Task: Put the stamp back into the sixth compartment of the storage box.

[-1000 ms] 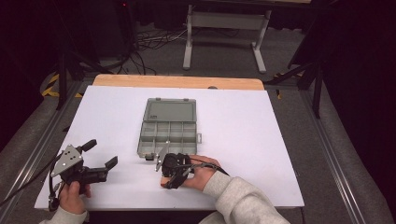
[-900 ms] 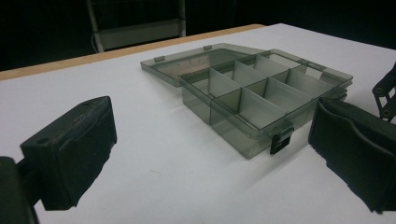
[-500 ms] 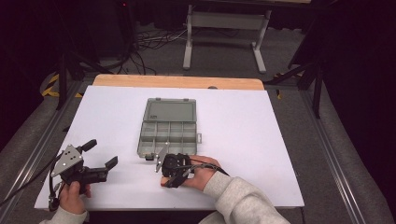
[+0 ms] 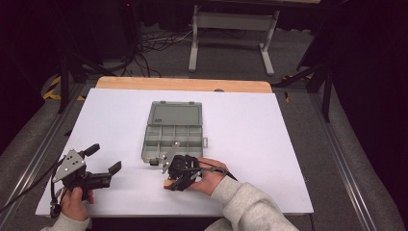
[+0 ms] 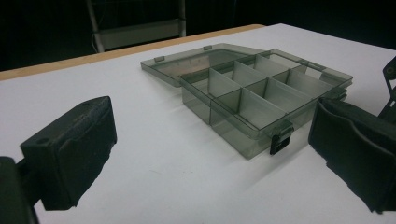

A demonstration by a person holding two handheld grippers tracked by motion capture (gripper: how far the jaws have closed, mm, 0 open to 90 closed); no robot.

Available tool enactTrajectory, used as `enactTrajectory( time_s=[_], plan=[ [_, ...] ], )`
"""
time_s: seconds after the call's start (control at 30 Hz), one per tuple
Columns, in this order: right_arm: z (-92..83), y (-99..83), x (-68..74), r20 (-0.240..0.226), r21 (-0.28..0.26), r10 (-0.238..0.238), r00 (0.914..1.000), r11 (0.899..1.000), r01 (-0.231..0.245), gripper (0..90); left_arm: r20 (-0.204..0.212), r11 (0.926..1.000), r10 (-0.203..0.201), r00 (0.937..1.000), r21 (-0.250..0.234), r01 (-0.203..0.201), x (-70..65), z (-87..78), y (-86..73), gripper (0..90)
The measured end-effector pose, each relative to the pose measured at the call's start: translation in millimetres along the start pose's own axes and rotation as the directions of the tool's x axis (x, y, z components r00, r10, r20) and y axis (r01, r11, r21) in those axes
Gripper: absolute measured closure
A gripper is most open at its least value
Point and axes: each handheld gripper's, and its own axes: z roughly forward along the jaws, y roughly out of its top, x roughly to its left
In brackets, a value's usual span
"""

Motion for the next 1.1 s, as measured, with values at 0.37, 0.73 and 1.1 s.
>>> enactTrajectory(
  time_s=[0.37, 0.73, 1.1],
  plan=[
    [-18.9, 0.9, -2.0, 0.025, -0.105, 0.004, 0.9997, 0.995, -0.001, 65.7, 0.000, 1.0000, -0.001, 1.0000, 0.000, 0.001, 0.2, -0.1, 0.0, 1.9],
    [-34.7, 3.6, -5.4, 0.052, -0.162, 0.004, 0.9987, 0.987, 0.005, 65.7, 0.001, 1.0000, 0.000, 1.0000, 0.000, 0.000, 0.2, -0.1, 0.0, 1.9],
    [-51.0, 11.9, -11.4, 0.084, -0.171, 0.009, 0.9965, 0.985, 0.005, 65.7, 0.000, 1.0000, -0.003, 1.0000, -0.002, 0.003, 0.0, -0.3, 0.1, 1.9]
  ],
)
